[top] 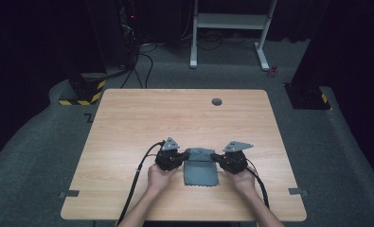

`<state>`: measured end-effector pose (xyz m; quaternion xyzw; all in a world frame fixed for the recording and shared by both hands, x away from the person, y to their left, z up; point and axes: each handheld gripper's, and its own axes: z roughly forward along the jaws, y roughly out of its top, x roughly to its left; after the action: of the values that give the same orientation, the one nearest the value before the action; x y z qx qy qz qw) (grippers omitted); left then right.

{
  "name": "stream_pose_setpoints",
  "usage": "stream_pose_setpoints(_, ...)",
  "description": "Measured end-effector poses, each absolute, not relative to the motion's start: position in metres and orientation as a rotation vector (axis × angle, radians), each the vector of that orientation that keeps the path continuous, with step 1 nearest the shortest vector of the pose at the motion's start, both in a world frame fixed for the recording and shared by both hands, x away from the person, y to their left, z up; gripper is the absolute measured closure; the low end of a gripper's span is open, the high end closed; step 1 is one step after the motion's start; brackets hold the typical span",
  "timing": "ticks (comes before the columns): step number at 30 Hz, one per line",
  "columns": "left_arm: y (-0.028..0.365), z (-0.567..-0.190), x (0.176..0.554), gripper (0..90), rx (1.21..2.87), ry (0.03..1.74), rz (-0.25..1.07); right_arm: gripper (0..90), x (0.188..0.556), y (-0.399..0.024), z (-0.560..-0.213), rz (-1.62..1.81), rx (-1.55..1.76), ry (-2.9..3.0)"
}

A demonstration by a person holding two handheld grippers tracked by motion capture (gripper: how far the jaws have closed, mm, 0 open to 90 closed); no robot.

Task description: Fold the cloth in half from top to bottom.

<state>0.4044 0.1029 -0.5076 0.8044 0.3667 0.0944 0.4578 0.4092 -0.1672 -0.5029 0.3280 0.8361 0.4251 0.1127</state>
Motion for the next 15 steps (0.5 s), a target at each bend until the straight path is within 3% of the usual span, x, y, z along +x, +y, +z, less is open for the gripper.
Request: stream_pose_setpoints(15, 0.1, -0.51, 0.39, 88.1, 2.011, 0.869, 0.243, 89.3, 0.398, -0.17, -0.506, 1.24, 0.93, 2.462)
